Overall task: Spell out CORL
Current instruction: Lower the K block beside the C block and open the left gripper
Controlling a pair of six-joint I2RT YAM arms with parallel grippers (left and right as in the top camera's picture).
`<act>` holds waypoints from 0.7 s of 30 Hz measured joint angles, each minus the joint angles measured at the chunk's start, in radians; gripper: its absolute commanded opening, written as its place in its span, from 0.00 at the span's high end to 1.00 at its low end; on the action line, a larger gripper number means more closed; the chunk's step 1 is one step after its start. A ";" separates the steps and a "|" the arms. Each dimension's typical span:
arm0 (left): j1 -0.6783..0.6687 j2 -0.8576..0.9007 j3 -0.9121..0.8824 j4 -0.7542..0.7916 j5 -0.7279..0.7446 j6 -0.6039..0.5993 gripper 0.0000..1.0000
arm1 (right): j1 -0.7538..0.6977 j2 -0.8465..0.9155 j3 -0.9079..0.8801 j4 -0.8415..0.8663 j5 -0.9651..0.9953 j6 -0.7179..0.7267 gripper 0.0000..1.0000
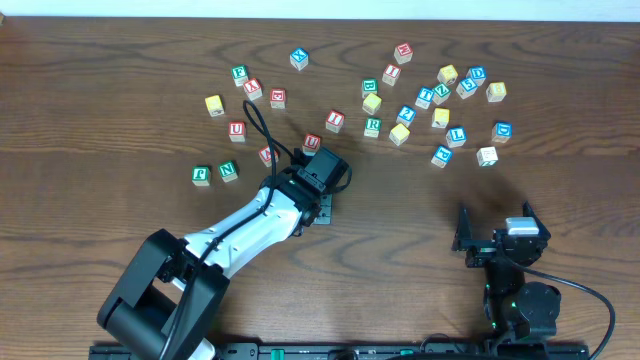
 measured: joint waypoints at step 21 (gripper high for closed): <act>0.000 0.056 0.000 0.037 -0.008 -0.022 0.90 | 0.000 0.000 0.000 0.000 0.000 0.000 0.01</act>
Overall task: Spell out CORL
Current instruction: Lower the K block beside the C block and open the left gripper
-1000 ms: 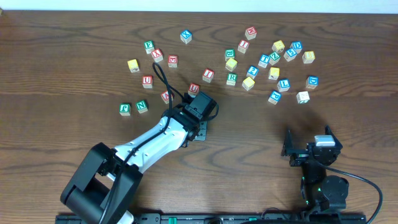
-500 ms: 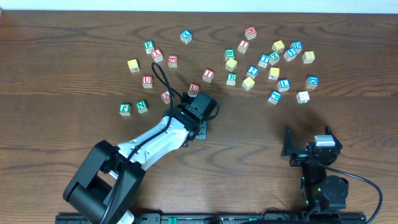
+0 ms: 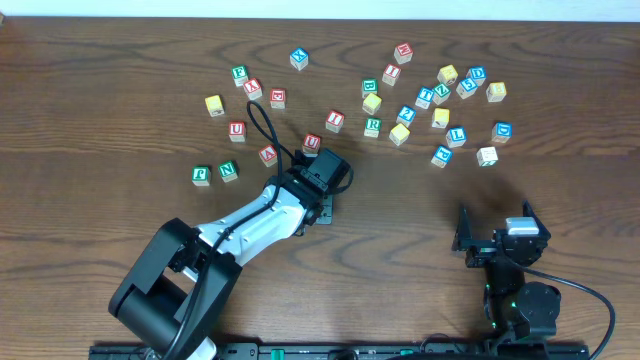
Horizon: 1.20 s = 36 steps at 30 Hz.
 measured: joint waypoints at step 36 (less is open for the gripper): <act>0.000 0.000 0.000 0.008 -0.003 -0.003 0.59 | 0.000 0.000 0.000 0.000 0.000 0.000 0.01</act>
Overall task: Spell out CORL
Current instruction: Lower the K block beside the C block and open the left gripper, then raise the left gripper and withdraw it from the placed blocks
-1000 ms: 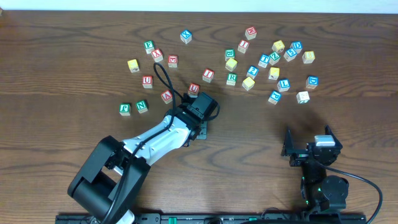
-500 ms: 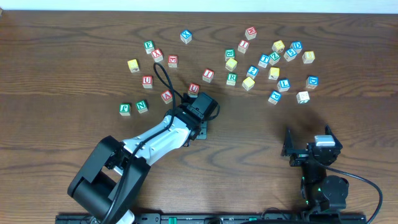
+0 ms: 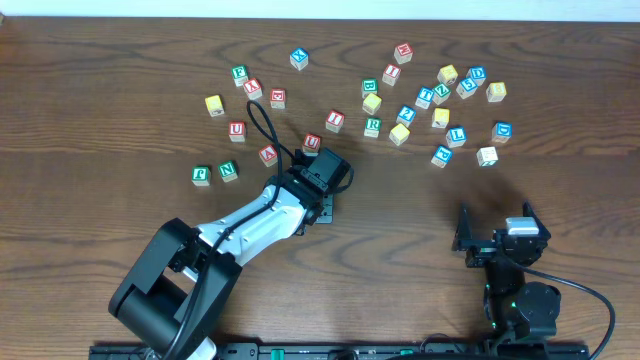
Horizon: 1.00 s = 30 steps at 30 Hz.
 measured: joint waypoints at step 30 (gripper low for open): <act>0.000 -0.007 0.232 -0.174 -0.065 0.066 0.58 | 0.000 0.000 0.000 0.000 0.000 0.000 0.01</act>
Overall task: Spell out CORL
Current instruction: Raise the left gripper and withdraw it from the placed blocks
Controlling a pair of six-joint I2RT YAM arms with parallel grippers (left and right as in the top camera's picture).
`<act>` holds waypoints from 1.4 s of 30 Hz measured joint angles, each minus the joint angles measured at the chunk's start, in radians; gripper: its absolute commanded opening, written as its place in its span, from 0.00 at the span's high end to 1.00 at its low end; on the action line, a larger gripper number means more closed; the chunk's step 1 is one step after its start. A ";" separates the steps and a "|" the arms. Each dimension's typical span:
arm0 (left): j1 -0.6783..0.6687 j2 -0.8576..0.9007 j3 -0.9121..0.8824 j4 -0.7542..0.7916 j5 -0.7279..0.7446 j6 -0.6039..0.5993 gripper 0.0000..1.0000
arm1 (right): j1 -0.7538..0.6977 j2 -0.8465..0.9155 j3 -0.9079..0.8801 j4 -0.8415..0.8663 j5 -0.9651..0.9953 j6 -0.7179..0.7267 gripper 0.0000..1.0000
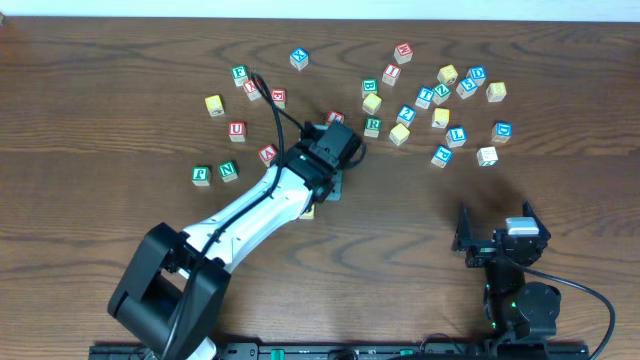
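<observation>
Lettered wooden blocks lie scattered over the far half of the table (90,120). Among them are a green R block (372,125) and a blue L block (457,135). My left gripper (335,150) reaches in from the lower left and hangs over the red blocks in the middle, its fingers hidden under the wrist. One red block (335,117) peeks out at its far edge. A pale yellowish block (307,211) lies alone just beside the left arm, nearer the front. My right gripper (495,228) rests at the front right, open and holding nothing.
A left cluster holds green blocks (202,175) and red and yellow ones (213,104). A denser right cluster of blue, yellow and white blocks (487,156) lies beyond the right gripper. A black cable (268,110) loops over the left blocks.
My left gripper has moved up and to the right, and now covers the red block that lay just beyond it. A pale block shows where the gripper stood. The right arm is unchanged.
In all three earlier moments my left gripper sat low at one spot in the table's middle, just below a red block, with only a slight shift of the arm. Now it is farther back and a pale block lies uncovered near that spot.
</observation>
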 measured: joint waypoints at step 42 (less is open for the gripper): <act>0.000 -0.272 0.088 -0.128 -0.011 0.112 0.41 | 0.000 0.000 0.000 0.000 0.000 0.000 0.01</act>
